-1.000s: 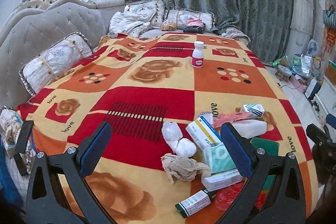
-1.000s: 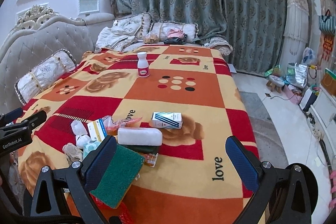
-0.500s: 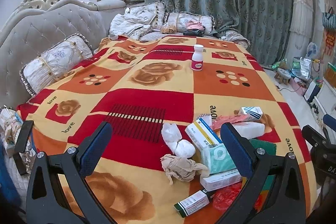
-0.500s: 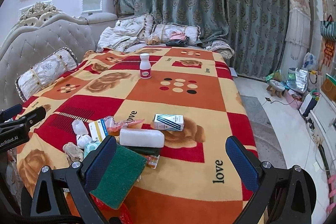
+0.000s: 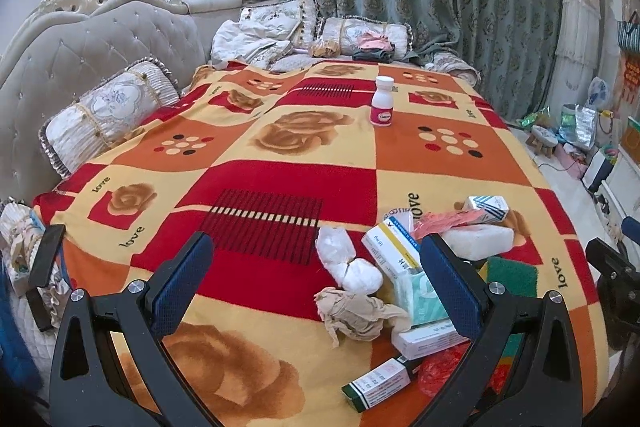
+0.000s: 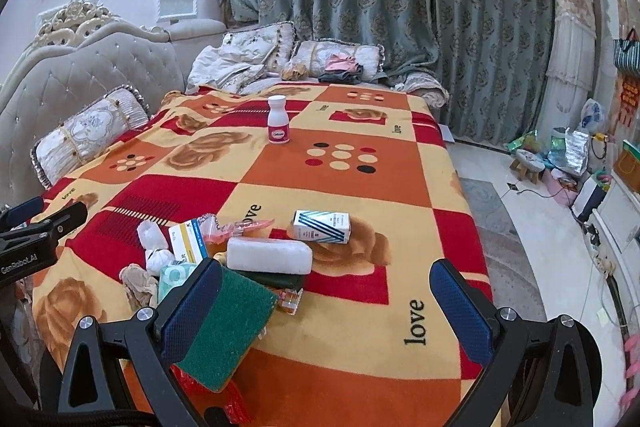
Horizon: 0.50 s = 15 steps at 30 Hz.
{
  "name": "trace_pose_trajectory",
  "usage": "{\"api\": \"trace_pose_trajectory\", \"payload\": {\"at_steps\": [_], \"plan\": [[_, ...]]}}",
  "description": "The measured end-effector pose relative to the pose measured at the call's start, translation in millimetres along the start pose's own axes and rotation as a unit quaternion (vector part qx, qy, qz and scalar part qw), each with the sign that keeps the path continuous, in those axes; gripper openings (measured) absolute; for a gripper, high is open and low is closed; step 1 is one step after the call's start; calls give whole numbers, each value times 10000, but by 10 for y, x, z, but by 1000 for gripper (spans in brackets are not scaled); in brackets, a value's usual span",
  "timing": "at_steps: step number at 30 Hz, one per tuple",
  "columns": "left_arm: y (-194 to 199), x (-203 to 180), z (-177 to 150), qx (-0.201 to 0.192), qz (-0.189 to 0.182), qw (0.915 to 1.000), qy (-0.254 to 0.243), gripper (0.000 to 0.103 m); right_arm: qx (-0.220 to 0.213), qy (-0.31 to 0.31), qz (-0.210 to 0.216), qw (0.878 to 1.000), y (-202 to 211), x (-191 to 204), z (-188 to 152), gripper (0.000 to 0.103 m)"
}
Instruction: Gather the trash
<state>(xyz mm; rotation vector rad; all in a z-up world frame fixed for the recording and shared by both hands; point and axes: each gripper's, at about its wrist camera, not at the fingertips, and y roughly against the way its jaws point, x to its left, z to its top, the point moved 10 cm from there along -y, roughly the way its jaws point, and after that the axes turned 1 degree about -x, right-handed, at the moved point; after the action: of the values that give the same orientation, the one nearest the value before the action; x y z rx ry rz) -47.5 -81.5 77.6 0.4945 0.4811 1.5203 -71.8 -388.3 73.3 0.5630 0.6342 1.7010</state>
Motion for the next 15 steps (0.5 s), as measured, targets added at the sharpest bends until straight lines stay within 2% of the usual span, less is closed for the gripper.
{"api": "trace_pose_trajectory", "payload": {"at_steps": [15], "plan": [[-145, 141, -83, 134, 140, 9998, 26, 103, 424, 88, 327, 9985, -211, 305, -188, 103]]}}
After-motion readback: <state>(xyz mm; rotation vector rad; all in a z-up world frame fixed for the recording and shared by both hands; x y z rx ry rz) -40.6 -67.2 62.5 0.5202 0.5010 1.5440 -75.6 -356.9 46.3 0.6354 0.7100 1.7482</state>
